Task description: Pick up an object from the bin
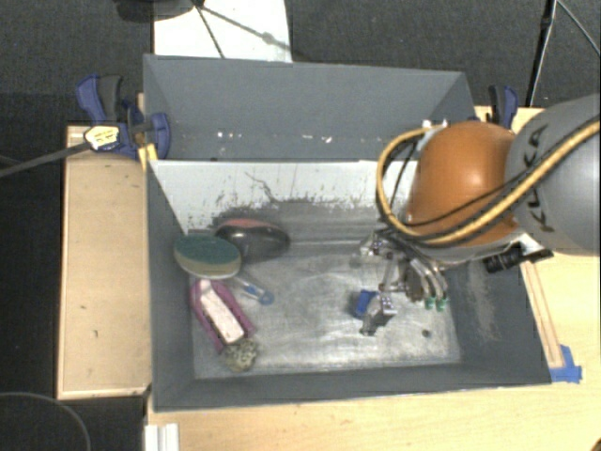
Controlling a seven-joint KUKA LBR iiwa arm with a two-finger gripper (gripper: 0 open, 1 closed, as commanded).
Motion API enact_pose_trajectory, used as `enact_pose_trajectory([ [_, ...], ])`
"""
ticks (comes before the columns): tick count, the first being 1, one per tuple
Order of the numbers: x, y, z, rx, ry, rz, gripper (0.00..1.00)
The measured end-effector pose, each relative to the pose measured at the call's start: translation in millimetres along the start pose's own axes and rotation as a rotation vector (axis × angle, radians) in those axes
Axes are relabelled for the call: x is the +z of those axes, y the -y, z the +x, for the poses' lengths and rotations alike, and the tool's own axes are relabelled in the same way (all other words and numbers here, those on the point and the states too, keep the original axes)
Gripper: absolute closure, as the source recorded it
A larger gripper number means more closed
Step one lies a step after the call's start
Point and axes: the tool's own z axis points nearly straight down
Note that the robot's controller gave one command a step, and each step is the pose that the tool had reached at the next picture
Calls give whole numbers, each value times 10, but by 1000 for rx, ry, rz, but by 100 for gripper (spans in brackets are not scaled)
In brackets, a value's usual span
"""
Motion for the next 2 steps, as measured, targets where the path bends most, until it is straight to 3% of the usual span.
enact_pose_trajectory([
  [1, 1012, 412, -561, 105, 10, -8, 0],
  [2, 1023, 1169, -545, 149, 8, 1, 0],
])
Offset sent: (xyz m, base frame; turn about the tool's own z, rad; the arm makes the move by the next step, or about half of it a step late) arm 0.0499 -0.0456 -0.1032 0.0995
